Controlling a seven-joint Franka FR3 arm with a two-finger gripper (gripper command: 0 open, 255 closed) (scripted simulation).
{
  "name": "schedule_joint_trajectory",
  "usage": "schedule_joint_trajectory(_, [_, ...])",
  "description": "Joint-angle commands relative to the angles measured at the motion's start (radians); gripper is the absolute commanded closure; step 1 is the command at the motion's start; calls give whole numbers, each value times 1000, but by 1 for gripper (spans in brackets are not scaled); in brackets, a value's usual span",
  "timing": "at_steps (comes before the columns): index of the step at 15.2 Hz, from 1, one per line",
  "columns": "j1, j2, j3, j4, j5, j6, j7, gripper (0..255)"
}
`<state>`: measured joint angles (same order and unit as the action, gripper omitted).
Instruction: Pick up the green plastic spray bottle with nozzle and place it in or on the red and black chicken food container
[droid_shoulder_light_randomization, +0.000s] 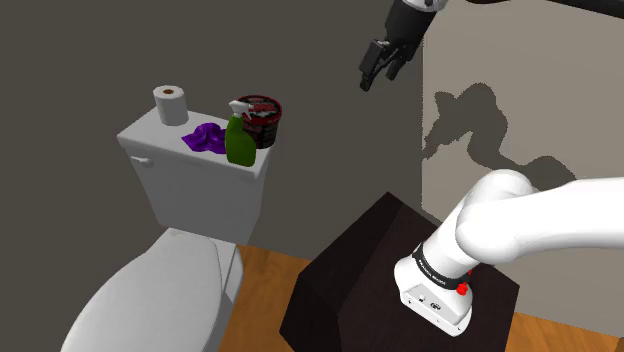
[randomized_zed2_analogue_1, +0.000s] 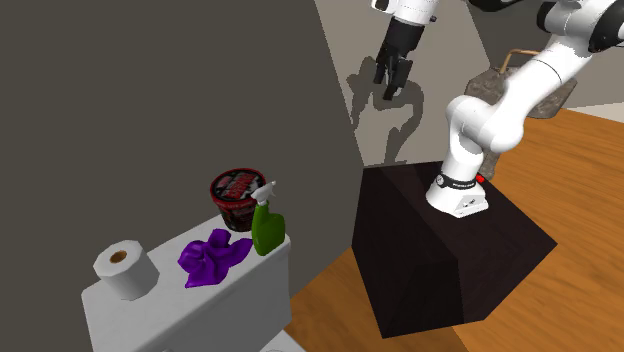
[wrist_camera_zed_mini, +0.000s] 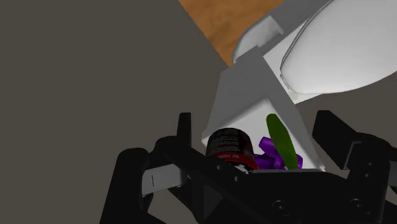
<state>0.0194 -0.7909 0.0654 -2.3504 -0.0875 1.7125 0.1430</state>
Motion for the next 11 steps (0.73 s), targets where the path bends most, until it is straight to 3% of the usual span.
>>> schedule_joint_trajectory(1, [0, 0, 0, 0, 0, 0, 0, 0])
schedule_joint_trajectory(11, [71, 188, -112, -165, 24, 473, -201, 0])
